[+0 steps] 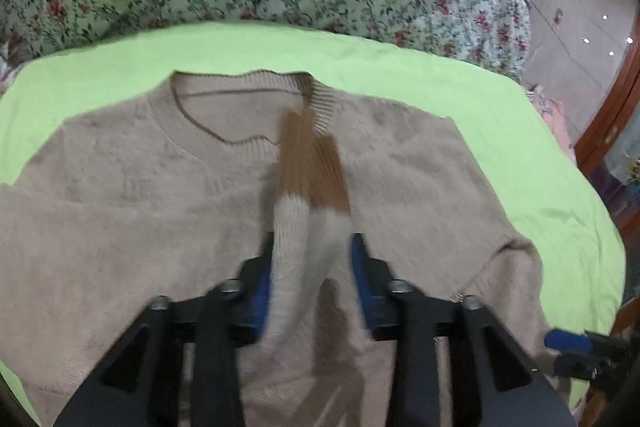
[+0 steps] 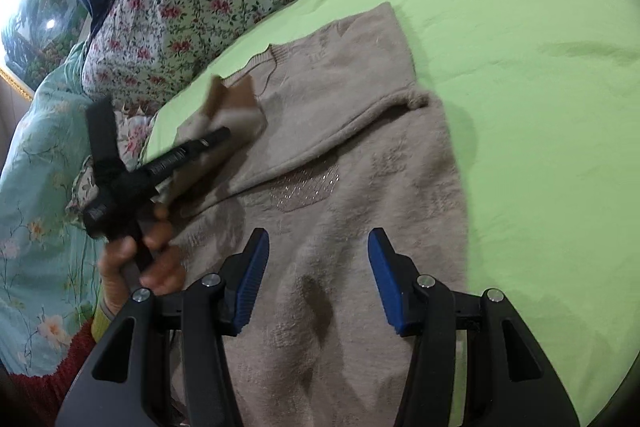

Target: Fold small clothes

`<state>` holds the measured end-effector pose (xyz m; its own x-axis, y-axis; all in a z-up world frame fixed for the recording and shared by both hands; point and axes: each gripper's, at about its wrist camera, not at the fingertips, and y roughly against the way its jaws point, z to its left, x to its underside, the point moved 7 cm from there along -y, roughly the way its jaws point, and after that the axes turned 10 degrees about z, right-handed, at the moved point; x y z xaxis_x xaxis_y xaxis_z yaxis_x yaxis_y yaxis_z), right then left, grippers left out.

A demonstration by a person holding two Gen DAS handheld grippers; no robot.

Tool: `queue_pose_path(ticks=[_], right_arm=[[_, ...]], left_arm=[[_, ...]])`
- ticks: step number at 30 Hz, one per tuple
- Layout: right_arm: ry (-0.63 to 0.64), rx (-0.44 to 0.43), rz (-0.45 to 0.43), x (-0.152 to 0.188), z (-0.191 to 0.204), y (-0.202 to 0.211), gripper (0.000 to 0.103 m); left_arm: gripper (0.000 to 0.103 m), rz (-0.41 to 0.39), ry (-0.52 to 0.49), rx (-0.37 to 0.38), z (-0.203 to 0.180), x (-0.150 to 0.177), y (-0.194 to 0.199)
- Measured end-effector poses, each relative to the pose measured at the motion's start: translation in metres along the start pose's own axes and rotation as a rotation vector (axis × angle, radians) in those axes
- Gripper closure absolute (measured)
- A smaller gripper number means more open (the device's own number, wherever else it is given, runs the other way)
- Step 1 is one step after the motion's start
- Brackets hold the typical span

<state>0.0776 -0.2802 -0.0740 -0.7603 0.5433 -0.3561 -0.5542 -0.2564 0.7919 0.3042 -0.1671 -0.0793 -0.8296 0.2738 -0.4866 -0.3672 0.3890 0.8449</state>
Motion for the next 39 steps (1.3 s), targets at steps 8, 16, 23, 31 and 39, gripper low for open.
queue_pose_path(ticks=[8,16,23,31,39], right_arm=[[0.041,-0.039,0.002,-0.023,0.033,-0.018,0.050],[0.124,-0.102,0.015,-0.071,0.102,-0.070,0.050],[0.140,0.029,0.099,-0.113,0.124,-0.144,0.053],[0.129,-0.128,-0.160,-0.137,0.121,-0.075,0.095],[-0.022,-0.077,-0.164,-0.111,0.032,-0.067,0.095]], left_arm=[[0.028,-0.022,-0.014,-0.042,0.027,0.049,0.051],[0.026,-0.073,0.234,-0.278,0.153,0.099,0.112],[0.026,0.003,0.379,-0.300,0.229,0.115,0.101],[0.027,0.034,0.363,-0.311,0.241,0.099,0.076],[0.027,0.009,0.467,-0.310,0.261,0.087,0.076]])
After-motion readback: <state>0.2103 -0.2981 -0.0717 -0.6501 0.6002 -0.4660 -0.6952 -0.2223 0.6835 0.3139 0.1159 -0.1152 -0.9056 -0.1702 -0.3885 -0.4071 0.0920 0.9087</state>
